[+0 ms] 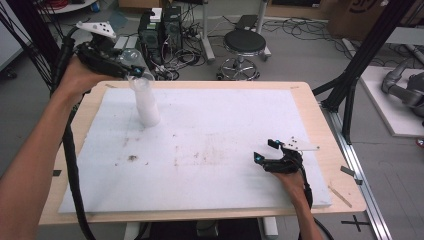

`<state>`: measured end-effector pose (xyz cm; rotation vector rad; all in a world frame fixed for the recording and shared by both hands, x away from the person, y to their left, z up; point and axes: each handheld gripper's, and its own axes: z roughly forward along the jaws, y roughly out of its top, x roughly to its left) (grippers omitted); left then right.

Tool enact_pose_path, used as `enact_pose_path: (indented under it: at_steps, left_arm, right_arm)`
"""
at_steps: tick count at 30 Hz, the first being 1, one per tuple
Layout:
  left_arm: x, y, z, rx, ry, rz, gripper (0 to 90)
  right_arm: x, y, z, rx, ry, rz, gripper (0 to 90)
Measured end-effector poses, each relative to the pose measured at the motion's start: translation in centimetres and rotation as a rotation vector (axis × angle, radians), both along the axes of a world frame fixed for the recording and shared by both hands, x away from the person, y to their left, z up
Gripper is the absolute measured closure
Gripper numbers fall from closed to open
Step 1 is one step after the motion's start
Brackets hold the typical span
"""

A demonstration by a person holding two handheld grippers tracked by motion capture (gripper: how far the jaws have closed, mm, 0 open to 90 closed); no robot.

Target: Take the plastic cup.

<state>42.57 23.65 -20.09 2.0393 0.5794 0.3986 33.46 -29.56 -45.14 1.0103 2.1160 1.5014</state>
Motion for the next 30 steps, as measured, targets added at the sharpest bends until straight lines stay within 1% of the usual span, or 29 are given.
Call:
enact_pose_path:
  at_steps: [3,6,8,9,11,12,15,16,18,21,24,26,27,28,30]
  left_arm:
    - [-1.6,-1.1,-0.2,0.001,-0.008,-0.053,37.2]
    - [-3.3,-2.1,-0.6,-0.017,-0.016,-0.105,37.2]
    - [-4.3,-2.8,-1.0,-0.003,-0.016,-0.126,37.2]
    - [-4.8,-3.1,-1.3,-0.007,-0.02,-0.138,37.2]
    - [-5.8,-3.8,-2.0,-0.024,-0.01,-0.172,37.2]
    - [-6.1,-4.1,-2.2,-0.024,-0.01,-0.178,37.2]
    - [-7.4,-5.1,-3.4,-0.044,-0.013,-0.218,37.3]
    - [-7.7,-5.4,-3.9,-0.05,-0.01,-0.224,37.5]
    - [-8.2,-5.9,-4.8,-0.055,-0.01,-0.248,37.5]
    - [-8.8,-6.6,-6.3,-0.086,-0.005,-0.268,37.5]
    - [-9.1,-7.2,-7.9,-0.108,0.004,-0.288,37.4]
    - [-9.3,-7.6,-9.1,-0.149,0.014,-0.31,37.0]
    - [-9.3,-7.7,-9.7,-0.169,0.01,-0.315,36.9]
    - [-9.4,-7.9,-10.2,-0.177,0.012,-0.325,36.9]
    - [-9.6,-8.2,-11.1,-0.176,0.012,-0.326,36.9]
  right_arm:
    - [0.0,0.0,0.0,0.002,0.001,-0.003,15.3]
    - [-0.1,0.0,0.0,0.005,0.0,-0.005,15.3]
    - [-0.1,0.0,0.0,0.006,0.003,-0.004,15.3]
    - [-0.1,-0.1,0.0,0.008,0.006,-0.002,15.3]
    - [0.0,-0.1,0.0,0.012,0.003,-0.002,15.3]
    - [0.0,-0.1,0.0,0.012,0.004,-0.002,15.3]
    - [0.1,-0.1,0.0,0.013,0.011,-0.002,15.3]
    - [0.1,-0.1,0.0,0.012,0.013,-0.001,15.3]
    - [0.1,-0.1,0.0,0.012,0.017,0.0,15.3]
    - [0.1,-0.1,0.0,0.014,0.017,0.001,15.2]
    - [0.1,-0.1,0.0,0.012,0.014,0.0,15.3]
    - [0.1,-0.1,0.0,0.011,0.016,0.0,15.3]
    - [0.1,-0.1,0.0,0.011,0.017,-0.001,15.3]
    - [0.1,-0.1,0.0,0.011,0.016,-0.001,15.3]
    - [0.1,-0.1,0.0,0.009,0.013,-0.002,15.3]
